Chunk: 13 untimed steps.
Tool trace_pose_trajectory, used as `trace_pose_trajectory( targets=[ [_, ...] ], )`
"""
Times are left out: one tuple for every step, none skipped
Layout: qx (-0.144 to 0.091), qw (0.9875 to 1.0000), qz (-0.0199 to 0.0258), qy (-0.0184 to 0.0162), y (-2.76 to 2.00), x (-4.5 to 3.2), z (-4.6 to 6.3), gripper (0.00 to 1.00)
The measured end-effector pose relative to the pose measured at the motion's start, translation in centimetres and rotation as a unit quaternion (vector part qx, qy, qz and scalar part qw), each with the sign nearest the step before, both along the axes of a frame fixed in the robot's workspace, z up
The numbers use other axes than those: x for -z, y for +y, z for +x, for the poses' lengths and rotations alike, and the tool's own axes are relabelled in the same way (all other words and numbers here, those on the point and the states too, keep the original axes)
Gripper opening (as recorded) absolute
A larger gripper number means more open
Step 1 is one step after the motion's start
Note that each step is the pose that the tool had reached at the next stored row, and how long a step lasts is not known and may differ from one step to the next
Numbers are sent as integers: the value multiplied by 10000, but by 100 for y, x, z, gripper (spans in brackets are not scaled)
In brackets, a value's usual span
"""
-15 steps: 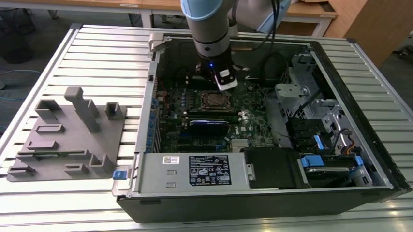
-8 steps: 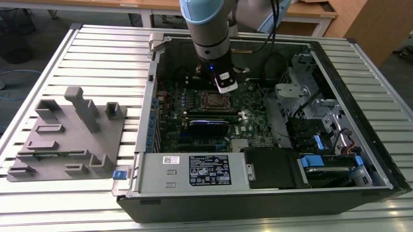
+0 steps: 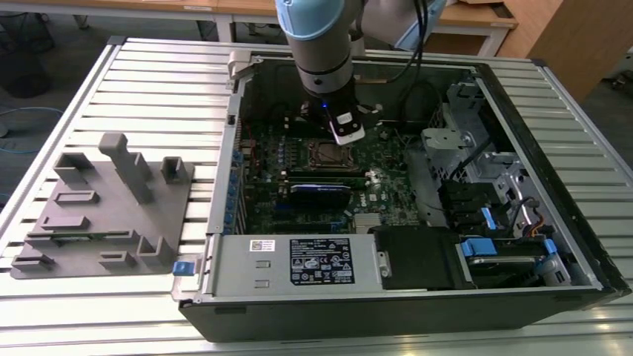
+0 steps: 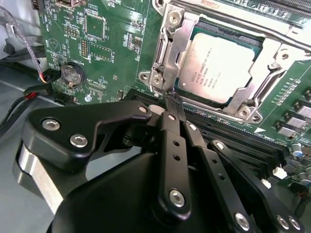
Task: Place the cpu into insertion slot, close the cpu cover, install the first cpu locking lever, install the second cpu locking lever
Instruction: 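Install the first cpu locking lever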
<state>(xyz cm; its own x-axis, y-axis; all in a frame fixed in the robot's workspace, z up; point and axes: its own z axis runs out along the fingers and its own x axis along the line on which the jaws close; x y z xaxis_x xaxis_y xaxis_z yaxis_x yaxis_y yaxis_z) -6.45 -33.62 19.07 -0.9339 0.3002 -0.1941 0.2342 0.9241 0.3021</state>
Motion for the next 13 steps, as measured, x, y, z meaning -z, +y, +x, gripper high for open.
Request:
trace_pose_trajectory(
  targets=[
    [0, 10000, 1, 0, 0, 1, 2, 11],
    [0, 10000, 2, -1, 0, 1, 4, 11],
    [0, 10000, 3, -1, 0, 1, 5, 11],
    [0, 10000, 3, -1, 0, 1, 6, 11],
    [0, 10000, 4, -1, 0, 2, 7, 11],
    [0, 10000, 4, -1, 0, 2, 7, 11],
    [0, 10000, 4, -1, 0, 2, 8, 11],
    [0, 10000, 6, -1, 0, 2, 8, 11],
    [1, 10000, 9, -2, 1, 3, 8, 11],
    [0, 10000, 12, -3, 1, 3, 8, 11],
    [0, 10000, 14, -3, 0, 3, 8, 11],
    [0, 10000, 17, -3, 0, 3, 8, 11],
    [0, 10000, 24, -3, 0, 3, 8, 11]
  ],
)
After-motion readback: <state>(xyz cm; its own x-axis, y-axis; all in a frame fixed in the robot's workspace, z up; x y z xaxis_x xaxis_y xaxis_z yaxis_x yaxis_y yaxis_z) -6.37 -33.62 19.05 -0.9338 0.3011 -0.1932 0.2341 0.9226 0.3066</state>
